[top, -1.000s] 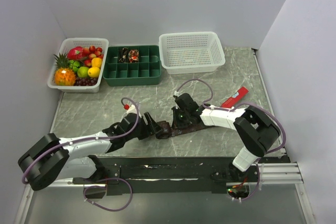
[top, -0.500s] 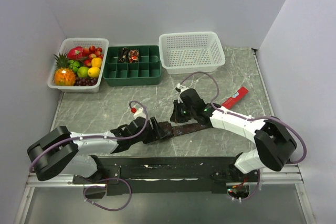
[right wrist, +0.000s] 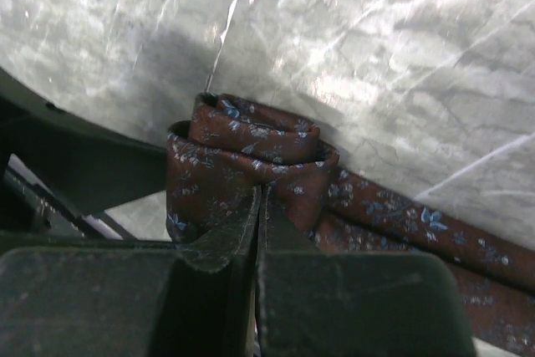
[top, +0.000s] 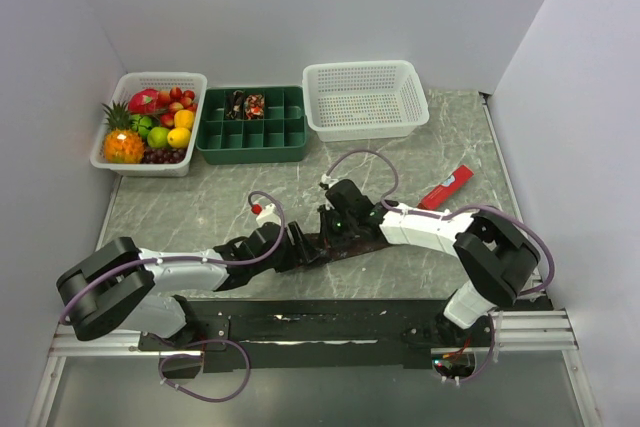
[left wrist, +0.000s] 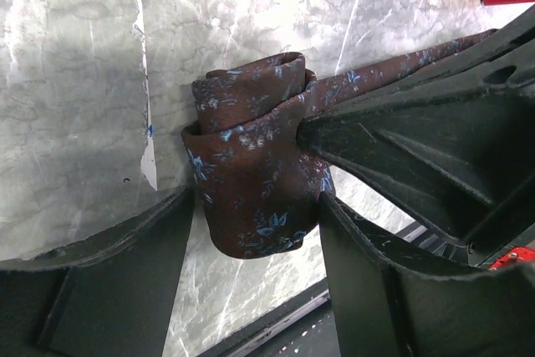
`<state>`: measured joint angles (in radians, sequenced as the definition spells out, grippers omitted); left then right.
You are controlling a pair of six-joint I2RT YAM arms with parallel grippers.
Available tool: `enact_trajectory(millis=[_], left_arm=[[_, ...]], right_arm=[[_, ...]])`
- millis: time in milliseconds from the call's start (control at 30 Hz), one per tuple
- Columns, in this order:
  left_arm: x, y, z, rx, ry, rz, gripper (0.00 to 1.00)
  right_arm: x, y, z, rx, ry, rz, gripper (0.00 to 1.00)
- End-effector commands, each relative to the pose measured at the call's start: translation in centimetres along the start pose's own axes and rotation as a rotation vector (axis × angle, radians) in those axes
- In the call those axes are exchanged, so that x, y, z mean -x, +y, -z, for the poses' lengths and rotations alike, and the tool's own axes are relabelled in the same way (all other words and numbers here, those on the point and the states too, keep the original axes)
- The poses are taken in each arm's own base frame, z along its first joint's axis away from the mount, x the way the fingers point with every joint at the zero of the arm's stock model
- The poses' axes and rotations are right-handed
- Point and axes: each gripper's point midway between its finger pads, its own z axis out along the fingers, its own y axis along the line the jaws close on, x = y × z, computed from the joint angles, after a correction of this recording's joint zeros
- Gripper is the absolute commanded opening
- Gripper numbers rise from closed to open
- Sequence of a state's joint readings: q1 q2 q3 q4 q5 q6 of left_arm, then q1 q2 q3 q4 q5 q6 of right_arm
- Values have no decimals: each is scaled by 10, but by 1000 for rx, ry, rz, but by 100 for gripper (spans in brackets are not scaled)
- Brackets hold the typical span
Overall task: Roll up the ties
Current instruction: Roll the tie at the center of the board.
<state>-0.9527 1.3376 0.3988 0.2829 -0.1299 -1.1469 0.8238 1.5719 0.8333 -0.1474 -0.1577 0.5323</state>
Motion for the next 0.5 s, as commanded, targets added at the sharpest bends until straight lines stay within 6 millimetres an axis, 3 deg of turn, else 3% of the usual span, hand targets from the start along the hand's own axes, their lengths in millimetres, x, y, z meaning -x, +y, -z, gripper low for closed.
enact_trajectory(millis=[0,467], left_arm=[[6,7,0,35,-36,-2,67],[15,-8,-6,-65,-105,42,54]], right_arm=[[6,0,-3,-35,-17,0,0],[7,-10,7,-85,-56,-18,0]])
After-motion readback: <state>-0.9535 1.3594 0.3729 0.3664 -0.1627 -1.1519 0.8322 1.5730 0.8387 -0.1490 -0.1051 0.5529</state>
